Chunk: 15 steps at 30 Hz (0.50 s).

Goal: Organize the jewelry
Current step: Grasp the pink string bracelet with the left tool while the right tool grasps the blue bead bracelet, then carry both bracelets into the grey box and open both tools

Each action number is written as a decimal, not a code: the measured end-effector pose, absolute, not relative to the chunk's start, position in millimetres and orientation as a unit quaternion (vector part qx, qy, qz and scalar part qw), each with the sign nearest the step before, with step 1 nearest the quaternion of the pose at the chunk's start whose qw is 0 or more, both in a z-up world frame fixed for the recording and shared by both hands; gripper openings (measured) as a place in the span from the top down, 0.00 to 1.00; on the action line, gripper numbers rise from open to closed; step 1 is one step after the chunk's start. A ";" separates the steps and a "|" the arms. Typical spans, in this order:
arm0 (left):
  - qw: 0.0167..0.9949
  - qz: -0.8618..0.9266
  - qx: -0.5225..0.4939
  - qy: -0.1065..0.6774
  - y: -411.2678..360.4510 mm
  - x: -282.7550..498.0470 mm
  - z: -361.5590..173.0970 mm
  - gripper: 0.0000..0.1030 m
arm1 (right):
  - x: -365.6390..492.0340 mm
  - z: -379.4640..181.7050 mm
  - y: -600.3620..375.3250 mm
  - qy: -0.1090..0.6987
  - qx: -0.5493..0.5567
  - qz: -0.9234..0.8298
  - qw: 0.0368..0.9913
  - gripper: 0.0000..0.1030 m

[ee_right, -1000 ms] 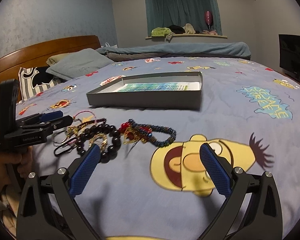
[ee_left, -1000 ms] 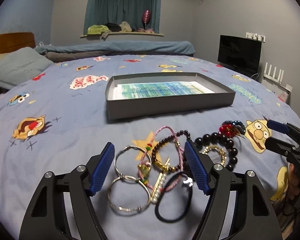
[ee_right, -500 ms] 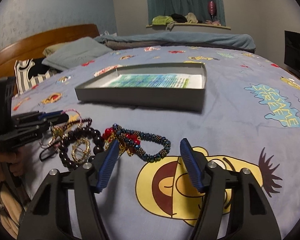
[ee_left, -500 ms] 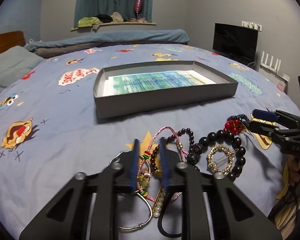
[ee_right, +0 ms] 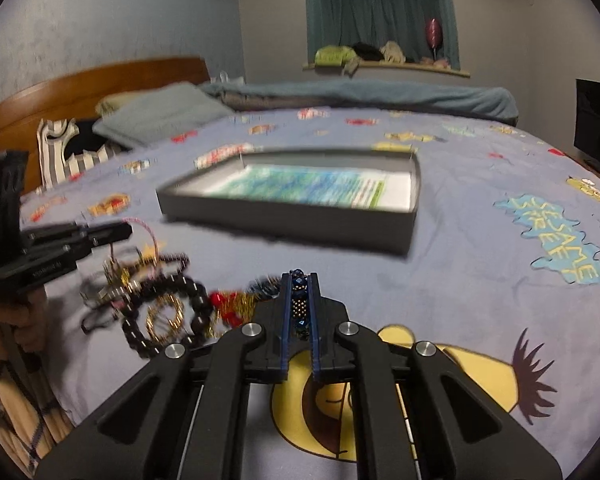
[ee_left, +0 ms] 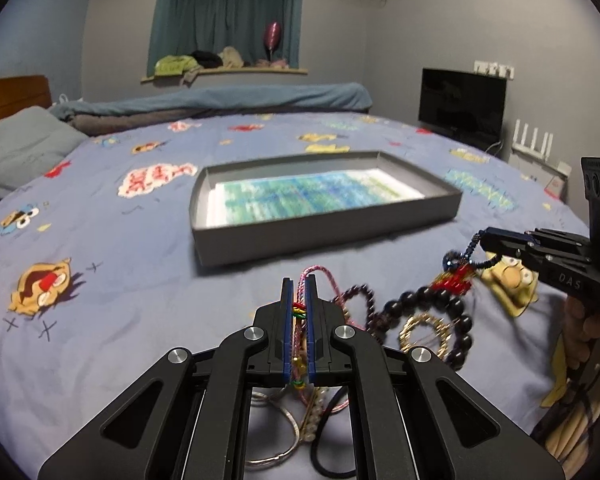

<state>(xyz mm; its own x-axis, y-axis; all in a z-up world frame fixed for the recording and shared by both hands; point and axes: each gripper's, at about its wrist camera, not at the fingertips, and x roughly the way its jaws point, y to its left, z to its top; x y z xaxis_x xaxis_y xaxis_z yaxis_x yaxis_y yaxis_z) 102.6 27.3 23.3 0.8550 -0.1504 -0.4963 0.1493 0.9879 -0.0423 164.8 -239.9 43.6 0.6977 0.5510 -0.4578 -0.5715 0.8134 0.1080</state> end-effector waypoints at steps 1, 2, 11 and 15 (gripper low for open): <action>0.964 -0.080 -0.002 0.254 27.1 101.8 25.0 0.94 | 164.6 48.4 -242.8 0.234 -0.012 0.306 0.923 0.93; 0.965 -0.085 -0.002 0.248 26.2 101.0 27.6 0.94 | 164.3 52.3 -246.9 0.226 0.002 0.312 0.923 0.93; 0.969 -0.107 -0.013 0.223 26.5 106.0 49.2 0.94 | 172.1 73.1 -260.0 0.204 0.047 0.324 0.923 0.93; 0.972 -0.110 -0.011 0.208 24.3 110.7 63.1 0.94 | 180.6 84.9 -260.0 0.193 0.055 0.323 0.925 0.93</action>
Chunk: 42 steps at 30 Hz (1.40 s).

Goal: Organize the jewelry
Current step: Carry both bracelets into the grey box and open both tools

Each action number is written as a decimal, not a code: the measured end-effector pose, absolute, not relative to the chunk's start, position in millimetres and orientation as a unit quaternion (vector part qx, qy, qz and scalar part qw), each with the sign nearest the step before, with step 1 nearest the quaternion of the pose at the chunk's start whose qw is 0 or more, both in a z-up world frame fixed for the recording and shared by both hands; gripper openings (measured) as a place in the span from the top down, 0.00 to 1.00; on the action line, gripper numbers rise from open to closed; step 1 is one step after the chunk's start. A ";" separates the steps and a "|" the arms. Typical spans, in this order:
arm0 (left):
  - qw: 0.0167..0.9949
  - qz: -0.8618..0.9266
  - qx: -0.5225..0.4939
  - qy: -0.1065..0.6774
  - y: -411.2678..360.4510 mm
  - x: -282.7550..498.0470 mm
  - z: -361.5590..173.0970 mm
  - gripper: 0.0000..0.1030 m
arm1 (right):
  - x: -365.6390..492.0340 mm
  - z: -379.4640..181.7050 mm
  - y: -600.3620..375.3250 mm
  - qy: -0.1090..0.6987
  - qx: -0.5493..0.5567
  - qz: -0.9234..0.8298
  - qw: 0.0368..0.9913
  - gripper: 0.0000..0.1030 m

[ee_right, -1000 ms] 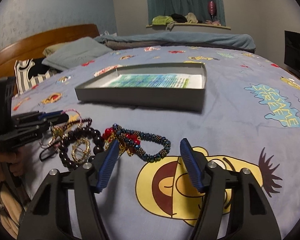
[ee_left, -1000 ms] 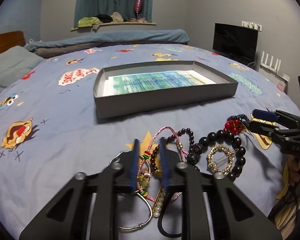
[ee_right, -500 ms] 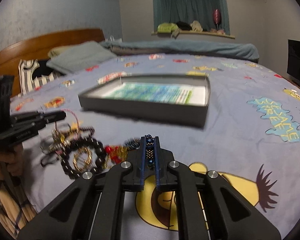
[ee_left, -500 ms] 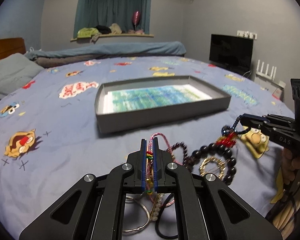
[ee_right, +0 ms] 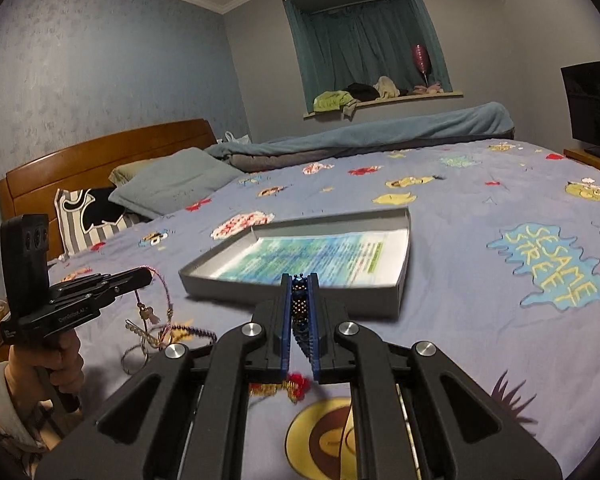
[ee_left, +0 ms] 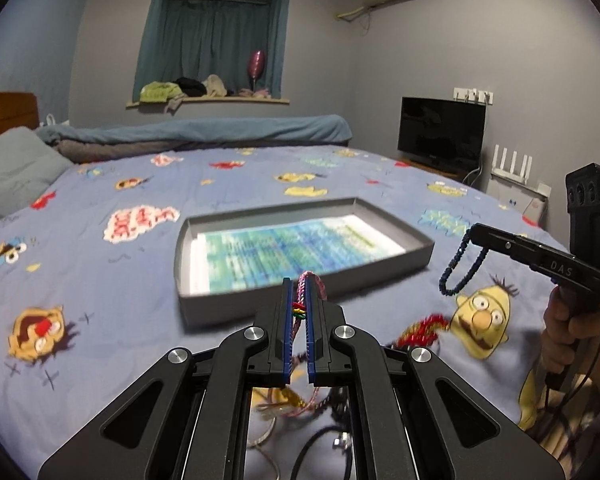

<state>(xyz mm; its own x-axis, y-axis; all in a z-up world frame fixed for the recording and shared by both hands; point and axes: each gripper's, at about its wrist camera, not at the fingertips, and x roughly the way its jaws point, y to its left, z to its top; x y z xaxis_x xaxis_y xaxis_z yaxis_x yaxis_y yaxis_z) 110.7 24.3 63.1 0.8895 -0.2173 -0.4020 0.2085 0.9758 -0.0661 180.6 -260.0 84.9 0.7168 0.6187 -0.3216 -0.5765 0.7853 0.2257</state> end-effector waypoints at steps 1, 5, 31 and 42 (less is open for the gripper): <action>0.973 -0.109 -0.011 0.204 24.1 113.5 66.8 0.94 | 183.2 87.6 -260.3 0.190 0.056 0.323 0.925 0.93; 0.976 -0.106 -0.017 0.192 26.6 122.5 77.8 0.94 | 195.2 101.8 -260.9 0.176 0.064 0.322 0.928 0.93; 0.966 -0.095 -0.095 0.223 56.0 225.9 69.7 0.94 | 267.7 82.3 -224.4 0.232 0.071 0.320 0.916 0.93; 0.941 -0.079 -0.105 0.312 62.1 254.2 30.3 0.93 | 286.3 53.9 -214.8 0.290 0.041 0.283 0.913 0.93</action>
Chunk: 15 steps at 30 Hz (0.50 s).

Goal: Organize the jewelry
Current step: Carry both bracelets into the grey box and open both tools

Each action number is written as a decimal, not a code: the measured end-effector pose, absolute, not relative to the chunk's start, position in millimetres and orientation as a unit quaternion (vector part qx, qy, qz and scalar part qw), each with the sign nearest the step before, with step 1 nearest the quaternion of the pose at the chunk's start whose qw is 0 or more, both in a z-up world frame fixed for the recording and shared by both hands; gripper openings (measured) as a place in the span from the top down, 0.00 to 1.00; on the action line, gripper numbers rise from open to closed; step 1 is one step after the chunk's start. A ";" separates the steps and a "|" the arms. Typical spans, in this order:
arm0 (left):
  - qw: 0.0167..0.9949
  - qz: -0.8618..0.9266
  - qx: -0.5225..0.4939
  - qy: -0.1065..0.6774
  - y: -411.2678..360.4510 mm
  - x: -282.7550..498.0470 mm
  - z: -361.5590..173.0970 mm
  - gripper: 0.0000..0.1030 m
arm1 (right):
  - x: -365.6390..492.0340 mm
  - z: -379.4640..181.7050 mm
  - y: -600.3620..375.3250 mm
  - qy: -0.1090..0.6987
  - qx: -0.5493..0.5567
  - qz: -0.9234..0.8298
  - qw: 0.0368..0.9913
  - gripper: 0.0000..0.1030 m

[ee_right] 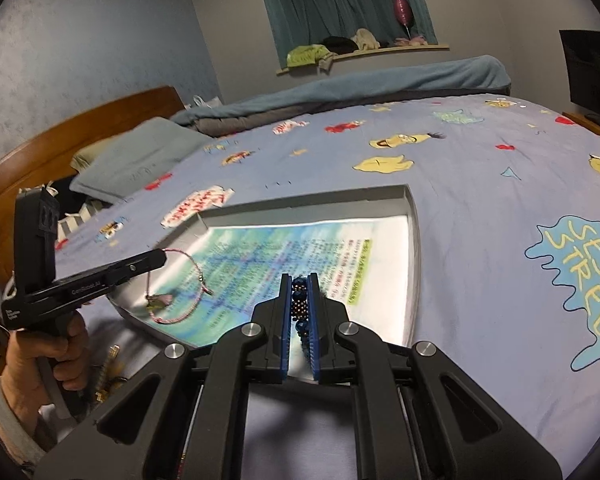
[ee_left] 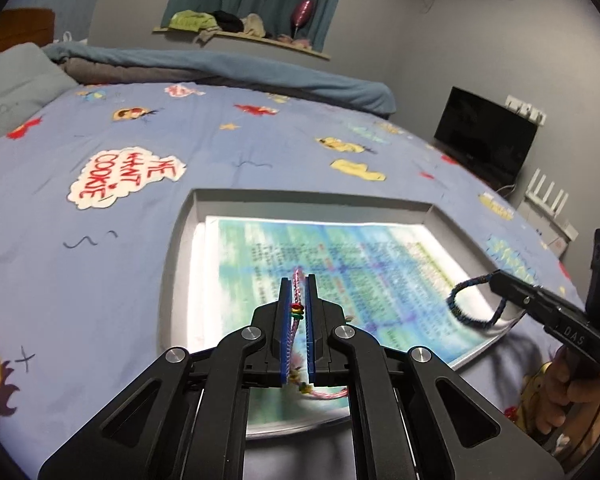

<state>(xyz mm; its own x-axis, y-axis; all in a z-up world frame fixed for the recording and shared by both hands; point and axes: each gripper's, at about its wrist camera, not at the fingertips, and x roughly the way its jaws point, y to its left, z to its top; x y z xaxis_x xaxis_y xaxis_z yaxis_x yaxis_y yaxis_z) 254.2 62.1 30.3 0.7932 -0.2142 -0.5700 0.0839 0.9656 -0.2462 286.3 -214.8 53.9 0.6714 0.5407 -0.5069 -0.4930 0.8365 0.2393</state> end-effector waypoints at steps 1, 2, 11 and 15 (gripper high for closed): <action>0.942 -0.075 -0.102 0.311 63.0 252.3 30.5 0.92 | 285.7 54.0 -214.9 0.290 0.040 0.282 0.914 0.92; 0.942 -0.074 -0.101 0.310 63.8 251.0 30.5 0.86 | 285.7 54.7 -215.4 0.288 0.039 0.281 0.914 0.91; 0.946 -0.075 -0.150 0.278 91.4 230.4 42.2 0.43 | 268.8 68.1 -232.2 0.248 0.057 0.281 0.925 0.63; 0.948 -0.072 -0.141 0.277 91.0 219.1 42.4 0.43 | 254.9 72.9 -239.0 0.229 0.057 0.282 0.930 0.56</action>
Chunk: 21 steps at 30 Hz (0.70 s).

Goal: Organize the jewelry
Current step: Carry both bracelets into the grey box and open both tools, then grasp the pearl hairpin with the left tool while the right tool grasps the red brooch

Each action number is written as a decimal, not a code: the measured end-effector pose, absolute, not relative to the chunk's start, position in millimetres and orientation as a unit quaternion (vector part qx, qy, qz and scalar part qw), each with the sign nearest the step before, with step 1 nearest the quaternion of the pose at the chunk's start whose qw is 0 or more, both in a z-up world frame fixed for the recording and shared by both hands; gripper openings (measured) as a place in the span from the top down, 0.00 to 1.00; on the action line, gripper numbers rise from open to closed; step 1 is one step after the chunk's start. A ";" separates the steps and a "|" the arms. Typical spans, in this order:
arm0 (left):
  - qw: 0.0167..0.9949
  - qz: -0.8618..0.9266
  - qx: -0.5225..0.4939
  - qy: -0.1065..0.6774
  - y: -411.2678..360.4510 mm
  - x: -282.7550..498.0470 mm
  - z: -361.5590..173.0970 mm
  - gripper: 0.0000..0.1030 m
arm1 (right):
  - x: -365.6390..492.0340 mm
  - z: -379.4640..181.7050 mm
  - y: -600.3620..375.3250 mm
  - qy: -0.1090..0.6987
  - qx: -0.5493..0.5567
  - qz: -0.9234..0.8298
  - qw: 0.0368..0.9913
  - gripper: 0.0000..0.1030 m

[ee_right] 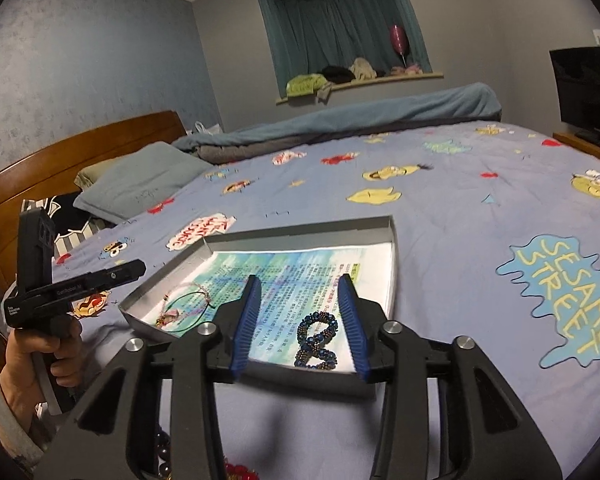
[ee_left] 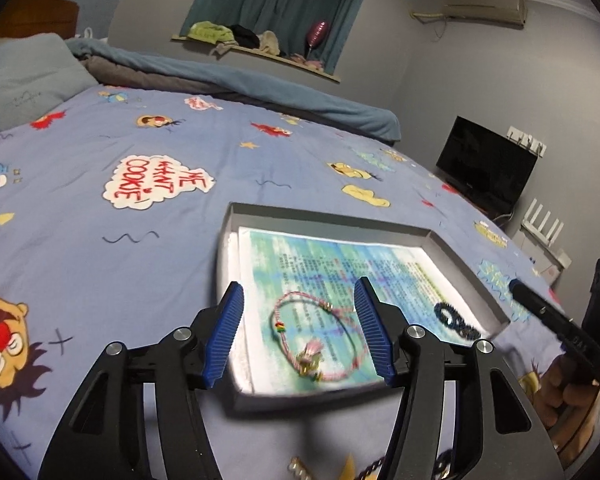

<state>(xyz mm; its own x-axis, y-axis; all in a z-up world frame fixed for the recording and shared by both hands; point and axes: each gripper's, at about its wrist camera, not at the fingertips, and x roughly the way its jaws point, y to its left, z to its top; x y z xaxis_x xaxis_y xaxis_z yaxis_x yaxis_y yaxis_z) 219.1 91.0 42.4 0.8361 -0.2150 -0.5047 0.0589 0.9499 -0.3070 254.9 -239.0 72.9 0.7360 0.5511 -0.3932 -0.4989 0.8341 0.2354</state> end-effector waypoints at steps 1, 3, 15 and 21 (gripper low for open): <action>0.948 -0.073 -0.138 0.278 89.9 215.6 42.0 0.43 | 250.9 73.5 -240.5 0.227 0.056 0.285 0.930 0.56; 0.949 -0.074 -0.129 0.278 86.7 206.0 41.3 0.43 | 243.0 74.3 -242.6 0.222 0.053 0.287 0.930 0.55; 0.950 -0.061 -0.120 0.283 88.3 157.5 32.9 0.42 | 210.2 68.4 -246.7 0.227 0.047 0.300 0.926 0.52; 0.948 -0.058 -0.108 0.295 85.2 143.2 24.6 0.42 | 195.7 60.8 -249.1 0.236 0.044 0.304 0.922 0.50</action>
